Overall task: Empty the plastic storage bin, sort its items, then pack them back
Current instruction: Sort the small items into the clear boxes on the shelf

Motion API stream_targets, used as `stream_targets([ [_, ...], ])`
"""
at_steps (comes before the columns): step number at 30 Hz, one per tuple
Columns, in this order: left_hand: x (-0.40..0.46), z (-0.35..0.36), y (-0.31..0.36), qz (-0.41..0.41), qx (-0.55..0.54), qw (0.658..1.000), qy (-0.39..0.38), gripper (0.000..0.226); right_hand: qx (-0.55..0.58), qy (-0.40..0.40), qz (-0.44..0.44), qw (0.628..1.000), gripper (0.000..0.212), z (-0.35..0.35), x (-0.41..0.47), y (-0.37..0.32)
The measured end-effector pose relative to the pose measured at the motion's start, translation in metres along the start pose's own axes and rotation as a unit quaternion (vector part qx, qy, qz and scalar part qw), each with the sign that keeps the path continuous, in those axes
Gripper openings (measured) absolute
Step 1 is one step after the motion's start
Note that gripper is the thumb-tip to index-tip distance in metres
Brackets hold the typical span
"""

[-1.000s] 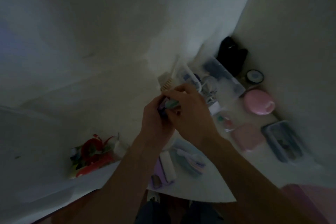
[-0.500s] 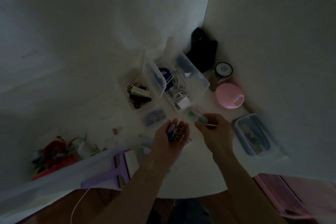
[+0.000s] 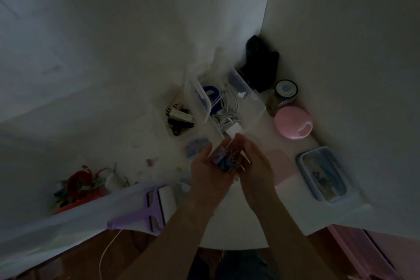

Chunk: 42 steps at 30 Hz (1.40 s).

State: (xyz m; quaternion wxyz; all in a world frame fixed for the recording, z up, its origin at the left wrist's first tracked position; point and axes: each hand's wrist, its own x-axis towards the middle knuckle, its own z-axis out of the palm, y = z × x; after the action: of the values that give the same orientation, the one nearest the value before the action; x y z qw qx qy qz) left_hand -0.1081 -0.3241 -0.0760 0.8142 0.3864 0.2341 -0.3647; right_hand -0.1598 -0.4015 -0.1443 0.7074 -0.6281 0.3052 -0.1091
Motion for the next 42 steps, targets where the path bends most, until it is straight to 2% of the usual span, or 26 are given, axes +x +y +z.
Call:
stream_targets([
  [1,-0.018,0.016,0.003,0.04,0.023,0.998,-0.031,0.039,0.045,0.005,0.049,0.998,0.032,-0.001,0.001,0.035],
  [2,-0.029,0.024,0.005,0.083,0.065,0.994,-0.039,0.047,-0.01,0.002,0.006,1.0,0.035,-0.005,0.008,0.062],
  [3,-0.032,0.022,0.008,0.073,0.068,0.993,-0.068,0.049,-0.076,0.009,-0.033,0.996,0.036,-0.004,0.012,0.069],
  [4,-0.023,0.012,0.007,0.049,0.089,0.991,-0.084,0.046,-0.137,0.004,-0.109,0.985,0.036,-0.009,0.009,0.06],
  [6,-0.005,-0.011,0.015,-0.012,0.057,0.995,-0.075,0.047,-0.135,-0.046,-0.154,0.978,0.039,-0.002,-0.011,-0.006],
  [7,0.0,-0.017,0.015,-0.033,0.042,0.995,-0.079,0.047,-0.103,-0.011,-0.128,0.986,0.044,0.006,-0.007,-0.018],
  [10,0.011,-0.027,0.011,-0.044,0.018,0.993,-0.11,0.045,-0.133,-0.031,-0.164,0.977,0.05,0.001,-0.016,-0.035],
  [13,0.016,-0.03,0.005,-0.054,-0.021,0.992,-0.11,0.052,-0.147,0.009,-0.151,0.978,0.045,0.006,-0.016,-0.033],
  [15,0.019,-0.035,0.002,-0.06,-0.028,0.992,-0.106,0.056,-0.098,0.032,-0.125,0.987,0.029,0.004,-0.015,-0.03],
  [17,0.024,-0.038,-0.003,-0.069,-0.005,0.991,-0.114,0.057,-0.114,0.04,-0.119,0.986,0.015,0.003,-0.013,-0.027],
  [20,0.033,-0.039,-0.01,-0.081,0.027,0.991,-0.103,0.056,-0.173,0.029,-0.143,0.974,0.025,-0.006,-0.013,-0.023],
  [23,0.033,-0.033,-0.011,-0.099,0.009,0.991,-0.094,0.051,-0.17,0.044,-0.145,0.974,0.019,-0.013,-0.015,-0.024],
  [26,0.032,-0.024,-0.019,-0.108,0.001,0.991,-0.085,0.045,-0.005,0.117,-0.054,0.992,0.011,-0.018,-0.022,-0.033],
  [28,0.035,-0.018,-0.03,-0.123,-0.017,0.989,-0.082,0.038,0.1,0.184,0.0,0.978,0.008,-0.031,-0.028,-0.038],
  [30,0.039,-0.01,-0.04,-0.144,-0.031,0.986,-0.079,0.034,0.184,0.257,0.056,0.947,0.01,-0.057,-0.03,-0.037],
  [32,0.04,-0.003,-0.045,-0.149,-0.018,0.984,-0.092,0.037,0.248,0.348,0.12,0.896,0.011,-0.09,-0.026,-0.027],
  [34,0.04,0.003,-0.05,-0.152,0.011,0.983,-0.105,0.037,0.253,0.43,0.194,0.845,0.018,-0.121,-0.018,-0.015],
  [36,0.038,0.008,-0.053,-0.156,0.024,0.981,-0.112,0.03,0.214,0.472,0.253,0.817,0.025,-0.142,-0.011,-0.006],
  [37,0.038,0.01,-0.054,-0.155,0.021,0.981,-0.114,0.029,0.184,0.484,0.267,0.813,0.024,-0.149,-0.012,-0.003],
  [38,0.038,0.011,-0.054,-0.155,0.019,0.981,-0.114,0.03,0.15,0.476,0.265,0.825,0.018,-0.156,-0.015,0.002],
  [39,0.038,0.011,-0.054,-0.155,0.014,0.981,-0.115,0.035,0.163,0.461,0.248,0.836,0.012,-0.162,-0.016,0.006],
  [40,0.039,0.011,-0.055,-0.154,0.01,0.981,-0.116,0.041,0.192,0.419,0.23,0.857,0.015,-0.171,-0.015,0.01],
  [41,0.039,0.011,-0.054,-0.154,0.013,0.981,-0.114,0.045,0.165,0.368,0.226,0.887,0.019,-0.175,-0.011,0.016],
  [42,0.038,0.012,-0.055,-0.157,0.022,0.981,-0.111,0.045,0.186,0.35,0.224,0.89,0.02,-0.177,-0.011,0.02],
])
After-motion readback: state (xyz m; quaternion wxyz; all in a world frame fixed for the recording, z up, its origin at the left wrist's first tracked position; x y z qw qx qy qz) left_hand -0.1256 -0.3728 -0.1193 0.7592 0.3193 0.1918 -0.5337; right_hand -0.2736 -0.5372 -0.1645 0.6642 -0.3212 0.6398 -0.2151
